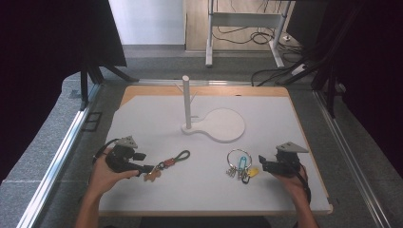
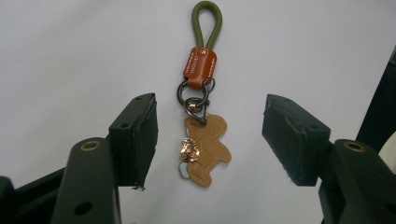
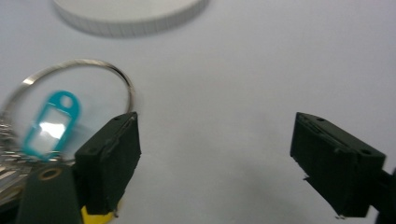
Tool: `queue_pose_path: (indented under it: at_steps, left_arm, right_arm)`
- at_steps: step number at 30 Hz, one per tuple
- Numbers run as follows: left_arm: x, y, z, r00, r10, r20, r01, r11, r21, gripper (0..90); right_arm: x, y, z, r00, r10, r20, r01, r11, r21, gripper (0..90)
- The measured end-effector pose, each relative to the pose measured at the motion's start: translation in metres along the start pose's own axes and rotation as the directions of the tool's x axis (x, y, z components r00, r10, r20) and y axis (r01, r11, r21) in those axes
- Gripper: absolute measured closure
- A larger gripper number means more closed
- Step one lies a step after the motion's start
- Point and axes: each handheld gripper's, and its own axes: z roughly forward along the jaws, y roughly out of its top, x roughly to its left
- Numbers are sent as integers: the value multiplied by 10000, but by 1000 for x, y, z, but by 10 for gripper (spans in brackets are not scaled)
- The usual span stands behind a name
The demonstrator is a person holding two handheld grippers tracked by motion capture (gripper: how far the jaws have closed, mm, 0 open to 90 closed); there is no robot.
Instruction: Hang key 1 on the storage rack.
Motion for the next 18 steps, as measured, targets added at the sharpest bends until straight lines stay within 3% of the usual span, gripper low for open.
queue_pose_path:
  at_steps: [6, 12, 14, 18]
  left_arm:
    - [0, 0, 1, 10000, 30, 79, -32, 9999, 162, 364]
    - [1, -1, 1, 9999, 92, 43, -93, 9998, 156, 361]
    - [1, -1, 0, 10000, 57, -76, -56, 9999, 123, 360]
    - [0, -1, -2, 10000, -74, -53, 74, 9999, -94, 360]
  right_arm:
    - [-12, -6, -21, 9987, 185, -478, -215, 9978, -627, 241]
    - [-18, -10, -25, 9983, 206, -548, -237, 9982, -560, 263]
    - [-22, -10, -26, 9982, 435, -407, -457, 9975, -545, 277]
    - [-29, -10, -28, 9942, 911, -577, -949, 9933, -661, 297]
